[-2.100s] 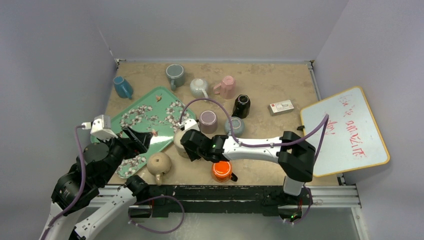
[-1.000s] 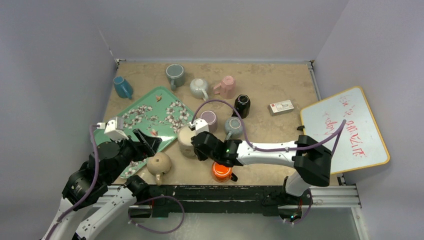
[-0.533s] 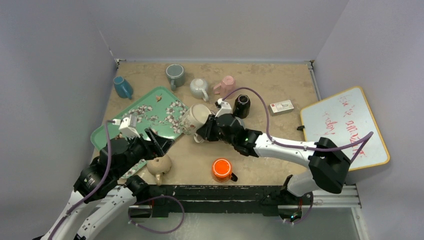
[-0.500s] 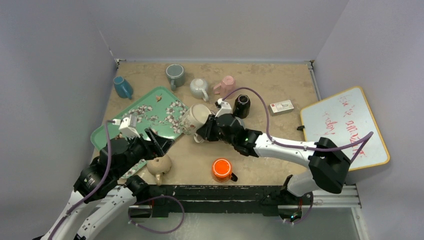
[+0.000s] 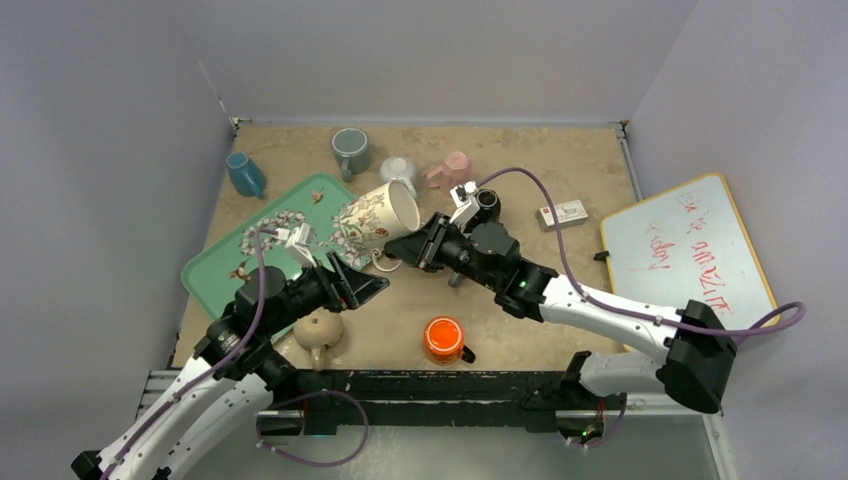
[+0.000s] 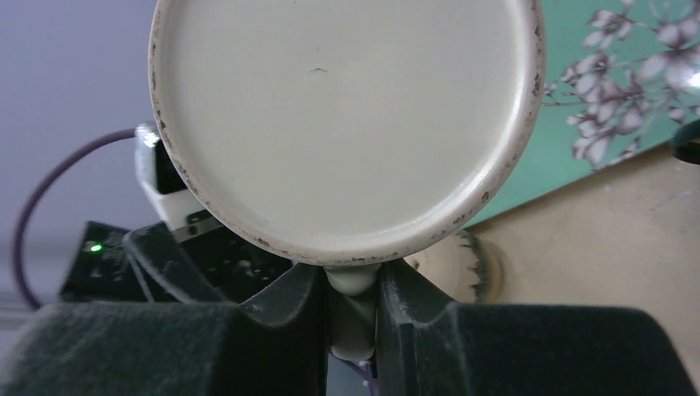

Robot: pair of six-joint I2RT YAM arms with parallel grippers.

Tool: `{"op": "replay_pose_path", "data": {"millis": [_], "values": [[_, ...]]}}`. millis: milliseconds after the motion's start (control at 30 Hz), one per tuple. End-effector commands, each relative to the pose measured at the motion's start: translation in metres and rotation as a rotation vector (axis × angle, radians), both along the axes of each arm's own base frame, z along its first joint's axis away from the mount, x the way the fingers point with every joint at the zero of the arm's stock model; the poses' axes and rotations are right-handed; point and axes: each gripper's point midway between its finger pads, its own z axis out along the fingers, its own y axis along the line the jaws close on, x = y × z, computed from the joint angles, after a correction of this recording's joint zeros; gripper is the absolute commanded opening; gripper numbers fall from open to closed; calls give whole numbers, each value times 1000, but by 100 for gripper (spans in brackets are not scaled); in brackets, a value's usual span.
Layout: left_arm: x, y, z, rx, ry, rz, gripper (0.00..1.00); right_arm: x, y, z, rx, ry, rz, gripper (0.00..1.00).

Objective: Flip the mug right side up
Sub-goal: Turn over the cup at the center of the board.

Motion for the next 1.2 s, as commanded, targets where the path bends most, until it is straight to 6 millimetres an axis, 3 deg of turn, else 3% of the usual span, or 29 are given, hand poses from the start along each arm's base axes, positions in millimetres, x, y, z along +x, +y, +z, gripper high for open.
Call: {"op": "replay_pose_path", "data": {"millis": [0,167,300,633,933,1167], "values": [[1,-23,45,-186,-121,-92,85,-20,-10,108,356,-132,65,0],[2,-28,66,-288,-203,-109,87,-31,-17,117,436,-118,101,0],[2,-26,75,-337,-245,-102,79,-40,-19,114,477,-92,141,0],[6,-22,80,-442,-240,-67,53,-52,-24,122,542,-78,190,0],[3,-18,93,-647,-240,-76,51,-57,-19,112,567,-47,241,0],[13,-25,83,-620,-205,-61,43,-64,-15,100,577,-13,295,0]]}}
